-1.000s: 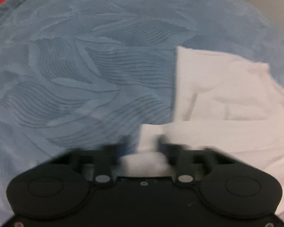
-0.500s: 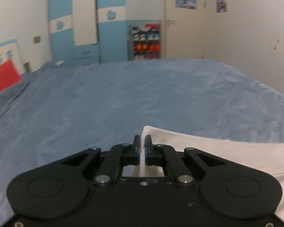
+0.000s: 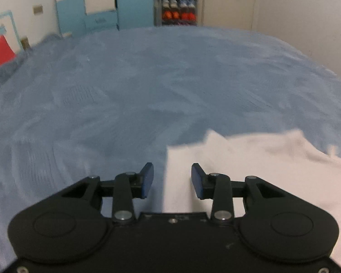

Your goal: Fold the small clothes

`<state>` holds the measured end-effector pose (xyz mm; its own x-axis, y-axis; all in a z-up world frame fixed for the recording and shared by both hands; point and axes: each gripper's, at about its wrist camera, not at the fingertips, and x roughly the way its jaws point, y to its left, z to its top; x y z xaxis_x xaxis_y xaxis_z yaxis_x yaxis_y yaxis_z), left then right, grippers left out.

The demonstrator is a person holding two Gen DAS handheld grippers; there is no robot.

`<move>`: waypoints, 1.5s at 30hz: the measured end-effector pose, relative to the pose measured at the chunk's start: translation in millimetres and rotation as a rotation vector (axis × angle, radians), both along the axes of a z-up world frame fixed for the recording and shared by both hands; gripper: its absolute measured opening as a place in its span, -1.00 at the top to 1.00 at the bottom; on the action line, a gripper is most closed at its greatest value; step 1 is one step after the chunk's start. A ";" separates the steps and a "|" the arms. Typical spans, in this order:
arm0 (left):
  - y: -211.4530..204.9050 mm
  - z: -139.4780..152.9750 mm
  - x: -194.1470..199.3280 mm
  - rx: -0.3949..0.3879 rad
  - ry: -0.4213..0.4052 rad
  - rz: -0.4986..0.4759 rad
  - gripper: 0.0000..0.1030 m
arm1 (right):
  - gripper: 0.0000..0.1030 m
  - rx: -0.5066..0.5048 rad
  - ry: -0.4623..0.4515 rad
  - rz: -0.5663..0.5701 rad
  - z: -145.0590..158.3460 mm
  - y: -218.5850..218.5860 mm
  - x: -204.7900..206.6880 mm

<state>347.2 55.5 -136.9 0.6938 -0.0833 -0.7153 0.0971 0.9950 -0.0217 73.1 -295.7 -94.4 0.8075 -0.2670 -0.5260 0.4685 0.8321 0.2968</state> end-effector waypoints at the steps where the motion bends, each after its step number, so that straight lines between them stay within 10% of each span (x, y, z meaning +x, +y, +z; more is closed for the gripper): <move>1: -0.1 2.5 -9.9 -0.027 0.028 -0.011 0.20 | -0.65 0.036 0.000 -0.003 4.3 -3.9 -6.5; 6: -37.8 7.5 -65.1 -0.067 0.082 -0.108 0.13 | -0.66 0.241 0.043 0.002 -0.3 -22.8 -36.9; 12: -94.4 -4.3 -114.9 -0.020 0.091 -0.230 0.07 | -0.66 0.219 0.065 0.004 -2.7 -18.4 -50.7; 20: -103.0 -55.0 -110.7 -0.014 0.123 -0.194 -0.12 | -0.56 0.219 0.081 0.051 -1.2 -11.4 -52.1; 32: -121.9 -1.9 -134.1 -0.011 0.045 -0.242 -0.10 | -0.56 0.260 0.056 0.098 -0.5 -10.0 -56.5; 36: -136.6 -53.6 -118.7 0.090 0.153 -0.262 -0.28 | -0.56 0.303 0.083 0.144 -16.3 -4.6 -47.3; 40: -137.4 -51.9 -115.5 0.087 0.141 -0.239 -0.34 | -0.40 0.239 0.145 0.160 -40.2 4.4 -31.9; 45: -115.6 -16.0 -121.8 0.217 0.047 -0.218 -0.33 | -0.42 0.069 0.121 0.120 0.3 16.1 -53.5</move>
